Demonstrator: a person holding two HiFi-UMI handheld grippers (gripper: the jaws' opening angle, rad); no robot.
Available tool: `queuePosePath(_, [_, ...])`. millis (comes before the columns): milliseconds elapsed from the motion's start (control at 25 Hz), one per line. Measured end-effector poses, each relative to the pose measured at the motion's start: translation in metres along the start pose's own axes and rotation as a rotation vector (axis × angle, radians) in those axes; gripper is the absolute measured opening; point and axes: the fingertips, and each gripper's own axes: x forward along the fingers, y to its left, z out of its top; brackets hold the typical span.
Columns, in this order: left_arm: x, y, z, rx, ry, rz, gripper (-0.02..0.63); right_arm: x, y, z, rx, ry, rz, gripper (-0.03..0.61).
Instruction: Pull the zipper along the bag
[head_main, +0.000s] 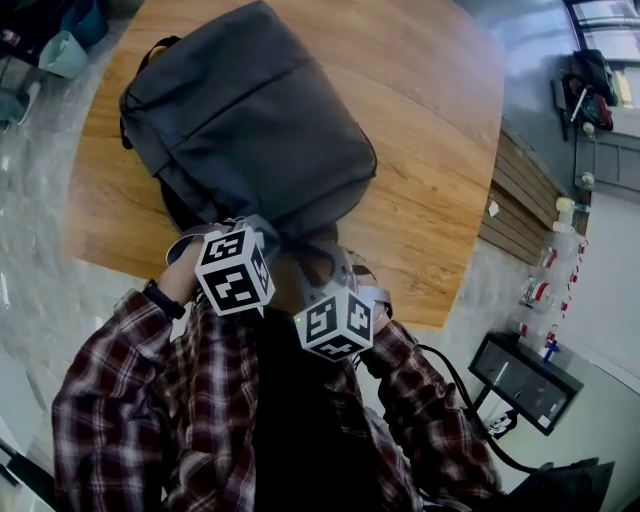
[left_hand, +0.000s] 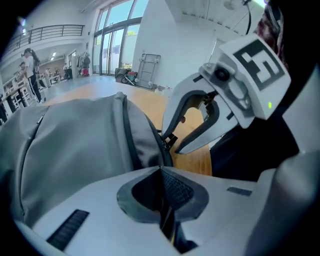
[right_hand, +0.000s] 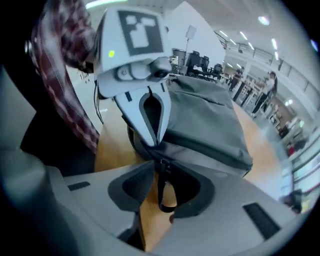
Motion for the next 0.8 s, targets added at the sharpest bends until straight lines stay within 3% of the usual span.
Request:
queuePosePath(200, [0.002, 0.003, 0.003, 0.01, 0.001, -0.003, 0.006, 0.014, -0.007, -0.008, -0.129, 0.072, -0.172, 0.071])
queuePosePath(320, [0.004, 0.002, 0.002, 0.032, 0.004, 0.005, 0.006, 0.012, -0.007, -0.012, -0.072, 0.076, -0.177, 0.055])
queuePosePath(440, [0.008, 0.002, 0.002, 0.061, 0.002, 0.021, 0.006, 0.009, -0.008, -0.017, 0.157, 0.056, -0.057, 0.046])
queuePosePath(600, [0.011, 0.004, 0.001, 0.056, -0.003, 0.022, 0.006, 0.004, -0.012, -0.019, 0.559, 0.015, 0.225, 0.018])
queuePosePath(680, [0.012, 0.004, 0.002, 0.058, -0.005, 0.022, 0.006, 0.006, -0.013, -0.022, 0.583, 0.02, 0.269, 0.017])
queuePosePath(800, [0.013, 0.004, 0.001, 0.086, -0.009, 0.042, 0.006, 0.004, -0.018, -0.021, 0.523, 0.036, 0.265, 0.018])
